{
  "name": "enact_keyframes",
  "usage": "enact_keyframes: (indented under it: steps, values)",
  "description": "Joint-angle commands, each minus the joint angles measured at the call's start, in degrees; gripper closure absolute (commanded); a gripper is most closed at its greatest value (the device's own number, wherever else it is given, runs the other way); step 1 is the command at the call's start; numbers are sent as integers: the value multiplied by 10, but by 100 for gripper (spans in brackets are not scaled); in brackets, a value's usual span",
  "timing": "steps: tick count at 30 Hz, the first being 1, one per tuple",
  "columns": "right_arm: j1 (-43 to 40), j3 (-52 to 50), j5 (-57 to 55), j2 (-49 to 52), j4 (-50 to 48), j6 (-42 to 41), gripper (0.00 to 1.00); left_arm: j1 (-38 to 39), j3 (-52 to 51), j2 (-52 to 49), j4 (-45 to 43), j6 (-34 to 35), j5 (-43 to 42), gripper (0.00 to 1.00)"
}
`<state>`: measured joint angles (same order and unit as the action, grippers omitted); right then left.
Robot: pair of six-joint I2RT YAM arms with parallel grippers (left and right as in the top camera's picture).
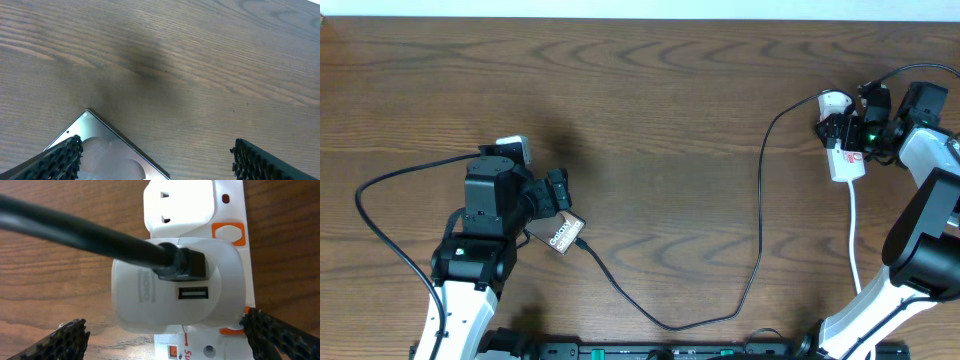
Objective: Plug charger to phone and switch on socket
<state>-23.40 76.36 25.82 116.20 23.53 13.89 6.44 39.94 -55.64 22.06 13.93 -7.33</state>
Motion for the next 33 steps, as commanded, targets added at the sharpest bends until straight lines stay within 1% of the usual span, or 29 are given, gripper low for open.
enact_keyframes:
  steps: [1,13,21,25,33]
  values:
    - [6,-2,38,23,11,-12,2,1,13,-2,0,5,5,7]
    - [14,-2,69,23,23,-41,1,1,13,-2,0,5,5,7]
    - [14,-2,88,23,33,-43,1,1,13,-2,0,5,5,7]
    - [16,-2,89,23,34,-57,1,1,13,-2,0,5,5,7]
    - [34,-2,88,23,37,-57,1,1,13,-2,0,5,5,7]
